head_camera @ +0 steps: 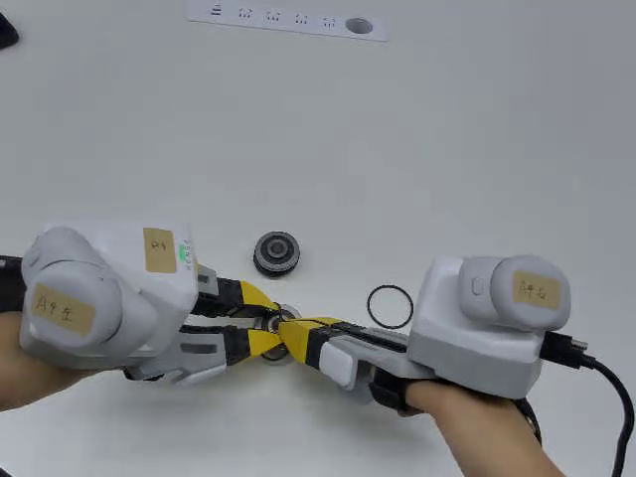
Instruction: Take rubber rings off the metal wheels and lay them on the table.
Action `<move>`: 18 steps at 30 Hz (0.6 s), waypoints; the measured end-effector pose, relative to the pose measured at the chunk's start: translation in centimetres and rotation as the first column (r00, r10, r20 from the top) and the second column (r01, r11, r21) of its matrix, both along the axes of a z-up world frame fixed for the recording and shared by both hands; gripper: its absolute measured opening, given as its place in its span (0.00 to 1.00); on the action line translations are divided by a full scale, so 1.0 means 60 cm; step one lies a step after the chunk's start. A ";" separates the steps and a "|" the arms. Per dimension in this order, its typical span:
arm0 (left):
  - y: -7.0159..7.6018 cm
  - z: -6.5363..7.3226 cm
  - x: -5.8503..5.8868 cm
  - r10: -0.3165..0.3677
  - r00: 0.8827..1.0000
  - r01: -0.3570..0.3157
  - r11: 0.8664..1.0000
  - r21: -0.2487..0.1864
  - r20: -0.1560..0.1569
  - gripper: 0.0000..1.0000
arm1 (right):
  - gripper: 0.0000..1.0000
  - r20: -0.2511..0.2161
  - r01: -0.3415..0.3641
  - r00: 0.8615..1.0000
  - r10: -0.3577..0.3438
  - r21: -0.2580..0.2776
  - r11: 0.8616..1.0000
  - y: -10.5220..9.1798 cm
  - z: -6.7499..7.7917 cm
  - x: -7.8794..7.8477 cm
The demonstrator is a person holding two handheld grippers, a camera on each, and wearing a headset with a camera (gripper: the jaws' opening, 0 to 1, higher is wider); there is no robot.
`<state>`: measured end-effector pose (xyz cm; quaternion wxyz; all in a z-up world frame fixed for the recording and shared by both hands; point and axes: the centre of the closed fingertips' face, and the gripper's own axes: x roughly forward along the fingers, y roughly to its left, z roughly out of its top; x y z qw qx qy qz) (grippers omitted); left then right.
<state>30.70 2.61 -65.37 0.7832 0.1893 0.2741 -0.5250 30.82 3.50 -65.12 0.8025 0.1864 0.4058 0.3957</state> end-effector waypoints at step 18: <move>-0.001 0.000 0.001 0.013 1.000 -0.013 1.000 0.009 -0.003 0.12 | 0.02 -0.090 0.086 0.993 -0.079 0.072 0.994 -0.017 0.006 0.003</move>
